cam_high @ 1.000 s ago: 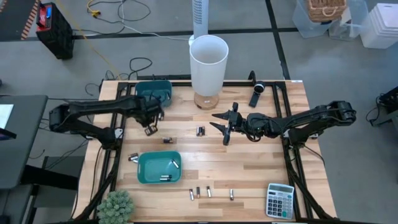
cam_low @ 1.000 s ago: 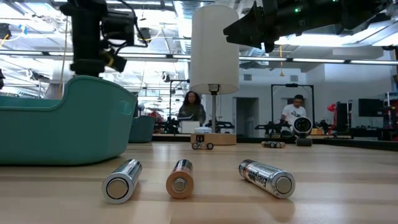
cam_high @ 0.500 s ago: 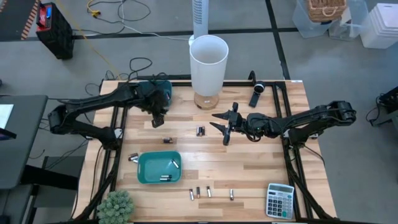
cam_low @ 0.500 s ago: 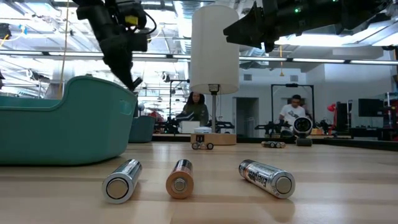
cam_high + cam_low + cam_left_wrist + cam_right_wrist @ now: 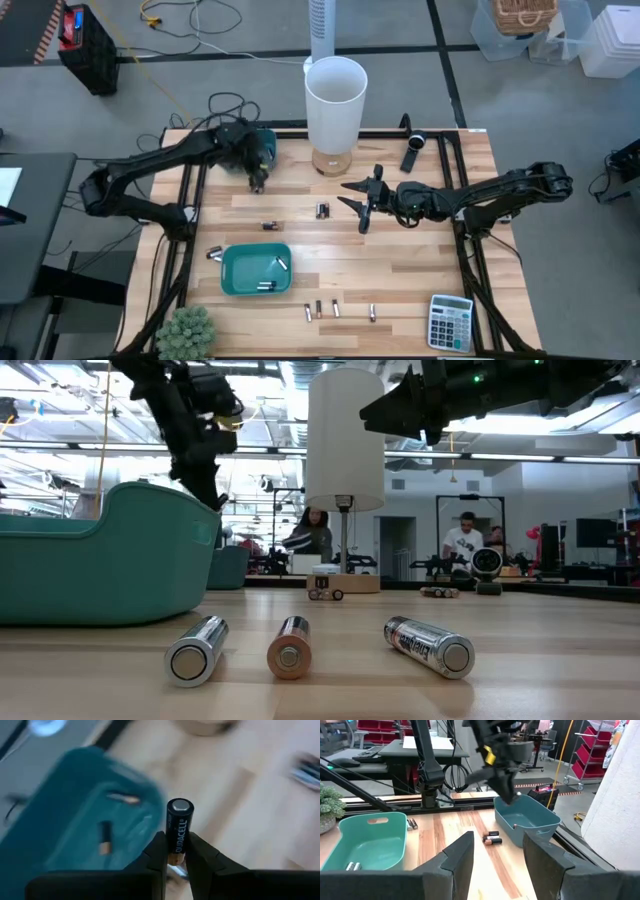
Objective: Sort batteries
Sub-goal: Put the black battery into the blue bin, then put the silver battery into the green bin
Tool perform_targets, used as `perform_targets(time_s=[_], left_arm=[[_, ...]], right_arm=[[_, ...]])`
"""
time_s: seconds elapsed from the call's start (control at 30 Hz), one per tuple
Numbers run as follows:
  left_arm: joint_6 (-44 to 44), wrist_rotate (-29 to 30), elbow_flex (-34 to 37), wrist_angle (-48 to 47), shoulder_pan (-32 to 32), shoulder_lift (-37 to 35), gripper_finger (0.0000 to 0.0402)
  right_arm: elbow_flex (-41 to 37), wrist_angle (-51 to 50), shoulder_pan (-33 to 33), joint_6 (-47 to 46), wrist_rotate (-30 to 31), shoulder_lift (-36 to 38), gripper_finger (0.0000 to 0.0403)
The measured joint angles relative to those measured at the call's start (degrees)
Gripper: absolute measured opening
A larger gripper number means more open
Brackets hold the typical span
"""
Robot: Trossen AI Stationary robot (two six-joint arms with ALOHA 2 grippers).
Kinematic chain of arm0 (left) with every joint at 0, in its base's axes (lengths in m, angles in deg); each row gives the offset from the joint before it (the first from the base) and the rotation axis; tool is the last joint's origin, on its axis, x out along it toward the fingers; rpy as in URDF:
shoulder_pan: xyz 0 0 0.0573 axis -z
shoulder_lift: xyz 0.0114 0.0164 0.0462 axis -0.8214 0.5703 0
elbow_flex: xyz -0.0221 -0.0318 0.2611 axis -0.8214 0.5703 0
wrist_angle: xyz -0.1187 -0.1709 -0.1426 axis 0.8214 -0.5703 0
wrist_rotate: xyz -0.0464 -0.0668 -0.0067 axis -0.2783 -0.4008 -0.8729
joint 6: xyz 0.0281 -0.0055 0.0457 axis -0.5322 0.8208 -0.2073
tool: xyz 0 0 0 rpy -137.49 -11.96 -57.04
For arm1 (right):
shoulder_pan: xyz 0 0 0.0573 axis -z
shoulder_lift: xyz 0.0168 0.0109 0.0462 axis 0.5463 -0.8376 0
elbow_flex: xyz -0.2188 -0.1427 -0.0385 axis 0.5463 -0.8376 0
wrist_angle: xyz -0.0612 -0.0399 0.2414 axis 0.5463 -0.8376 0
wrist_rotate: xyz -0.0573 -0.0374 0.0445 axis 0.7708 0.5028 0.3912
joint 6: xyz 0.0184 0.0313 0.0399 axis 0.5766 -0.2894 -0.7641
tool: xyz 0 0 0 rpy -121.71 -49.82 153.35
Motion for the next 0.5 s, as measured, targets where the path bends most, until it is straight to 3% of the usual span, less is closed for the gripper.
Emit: perform_targets(time_s=[0.2,0.5], left_arm=[[5.6,1.5,0.0,1.8,-6.1,5.4,0.0044],[6.2,3.1,0.0,6.3,-8.8,10.7,0.0113]], right_arm=[[0.0,0.2,0.0,0.0,0.0,0.0,0.0185],[0.0,0.2,0.0,0.0,0.0,0.0,0.0185]])
